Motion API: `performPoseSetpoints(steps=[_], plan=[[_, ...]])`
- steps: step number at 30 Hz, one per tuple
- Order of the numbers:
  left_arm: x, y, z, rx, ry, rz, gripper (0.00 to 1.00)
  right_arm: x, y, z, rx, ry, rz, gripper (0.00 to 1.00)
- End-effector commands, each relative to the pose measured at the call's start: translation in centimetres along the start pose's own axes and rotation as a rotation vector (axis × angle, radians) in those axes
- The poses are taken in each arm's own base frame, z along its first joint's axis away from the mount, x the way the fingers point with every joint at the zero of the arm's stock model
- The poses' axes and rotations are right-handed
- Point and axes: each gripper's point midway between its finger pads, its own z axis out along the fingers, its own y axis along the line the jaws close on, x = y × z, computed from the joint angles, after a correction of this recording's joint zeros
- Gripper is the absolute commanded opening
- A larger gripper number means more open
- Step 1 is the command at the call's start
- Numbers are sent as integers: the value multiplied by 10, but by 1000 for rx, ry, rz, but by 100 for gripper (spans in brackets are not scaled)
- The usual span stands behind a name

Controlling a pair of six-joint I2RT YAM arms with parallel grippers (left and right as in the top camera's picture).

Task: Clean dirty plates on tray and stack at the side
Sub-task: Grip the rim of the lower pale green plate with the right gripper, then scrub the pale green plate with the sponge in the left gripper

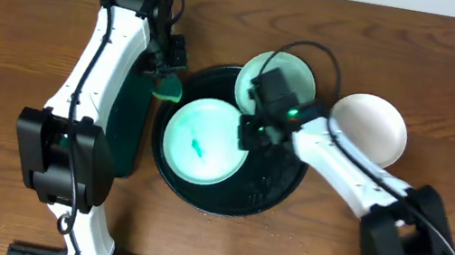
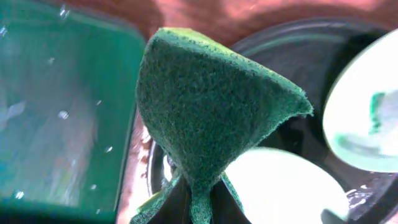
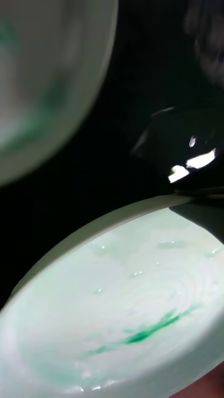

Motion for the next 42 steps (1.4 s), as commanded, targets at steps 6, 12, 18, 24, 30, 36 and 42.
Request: performPoseSetpoints(steps=[6, 12, 18, 24, 30, 36, 42], plan=[[22, 14, -9, -101, 29, -190, 7, 8, -16, 36, 27, 77, 151, 1], [47, 4, 17, -125, 87, -172, 7, 15, -24, 49, -2, 142, 197, 1], [89, -22, 66, -70, 158, -149, 7, 13, -24, 50, -6, 136, 187, 1], [114, -30, 104, -67, 155, -106, 7, 13, -23, 50, -14, 138, 179, 1], [153, -67, 124, 240, 286, 170, 7, 13, -23, 50, -14, 137, 179, 1], [139, -76, 121, 294, 239, 194, 7, 13, -23, 50, -15, 135, 179, 1], [125, 29, 122, -290, 111, -143, 7, 13, -23, 50, -15, 136, 178, 1]])
